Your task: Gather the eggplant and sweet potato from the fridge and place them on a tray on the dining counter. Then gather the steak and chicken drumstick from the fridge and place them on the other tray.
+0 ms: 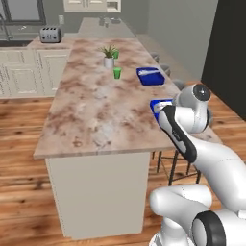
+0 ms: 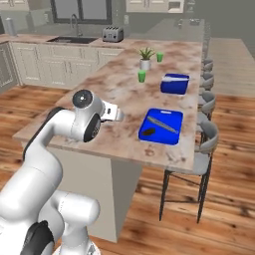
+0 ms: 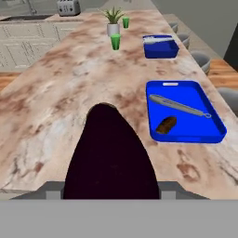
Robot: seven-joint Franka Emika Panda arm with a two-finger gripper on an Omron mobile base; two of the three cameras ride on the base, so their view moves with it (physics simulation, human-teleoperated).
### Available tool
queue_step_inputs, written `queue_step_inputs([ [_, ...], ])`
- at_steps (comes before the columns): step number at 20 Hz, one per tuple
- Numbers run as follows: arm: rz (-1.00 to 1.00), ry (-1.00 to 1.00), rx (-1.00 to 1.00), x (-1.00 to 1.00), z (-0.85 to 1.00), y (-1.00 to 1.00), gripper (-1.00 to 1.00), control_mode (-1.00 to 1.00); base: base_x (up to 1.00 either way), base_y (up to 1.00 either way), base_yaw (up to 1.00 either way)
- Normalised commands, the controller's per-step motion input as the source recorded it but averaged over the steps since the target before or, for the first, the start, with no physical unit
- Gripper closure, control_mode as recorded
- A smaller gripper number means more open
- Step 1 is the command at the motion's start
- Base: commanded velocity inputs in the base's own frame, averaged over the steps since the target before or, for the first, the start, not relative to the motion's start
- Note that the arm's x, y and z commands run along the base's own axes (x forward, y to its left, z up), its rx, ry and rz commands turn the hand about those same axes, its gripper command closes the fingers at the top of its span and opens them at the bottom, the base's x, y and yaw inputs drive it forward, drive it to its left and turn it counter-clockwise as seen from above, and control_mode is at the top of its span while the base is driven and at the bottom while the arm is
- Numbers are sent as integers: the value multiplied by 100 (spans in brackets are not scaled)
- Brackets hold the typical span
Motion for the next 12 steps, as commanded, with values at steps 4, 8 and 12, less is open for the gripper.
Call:
queue_step_inputs([
  [4,0,0,0,0,0,0,100,100,0,-52,-3],
  [8,0,0,0,0,0,0,100,100,19,-50,-4],
  [12,0,0,0,0,0,0,100,100,18,-46,-3],
])
